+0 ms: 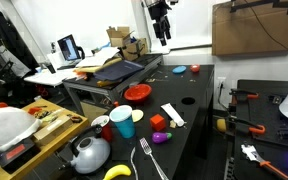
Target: Put the cup in front of the blue plate
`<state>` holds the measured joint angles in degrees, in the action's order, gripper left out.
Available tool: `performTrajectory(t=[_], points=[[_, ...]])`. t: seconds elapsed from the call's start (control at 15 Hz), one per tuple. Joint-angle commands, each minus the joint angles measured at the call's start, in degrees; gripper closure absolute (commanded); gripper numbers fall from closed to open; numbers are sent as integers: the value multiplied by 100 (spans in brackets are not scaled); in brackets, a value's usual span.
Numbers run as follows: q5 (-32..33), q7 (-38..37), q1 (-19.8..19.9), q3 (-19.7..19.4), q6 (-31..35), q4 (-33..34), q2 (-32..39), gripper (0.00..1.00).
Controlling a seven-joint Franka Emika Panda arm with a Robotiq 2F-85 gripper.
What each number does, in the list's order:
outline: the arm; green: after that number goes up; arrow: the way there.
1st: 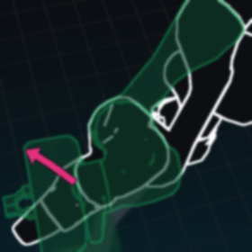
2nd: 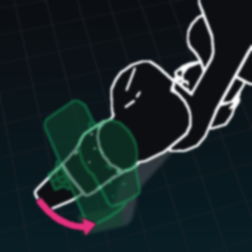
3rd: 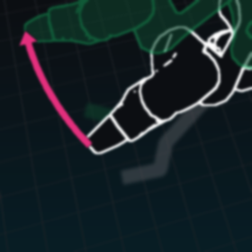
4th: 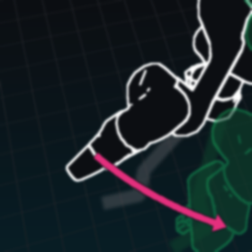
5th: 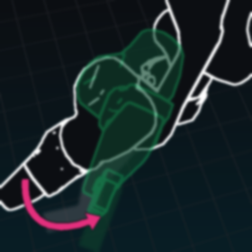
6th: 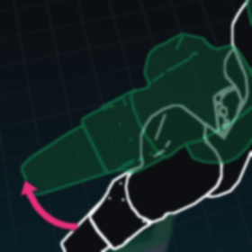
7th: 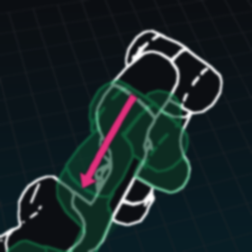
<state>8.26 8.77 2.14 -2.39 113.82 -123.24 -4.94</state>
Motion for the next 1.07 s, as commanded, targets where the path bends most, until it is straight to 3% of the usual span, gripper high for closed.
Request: performTrajectory(t=[0.0,0.4,1.0], points=[[-98,53,-48,36,-381,165,-112,0],[-103,30,-72,41,-587,333,-33,0],[-23,95,-62,33,-350,223,-12,0]])
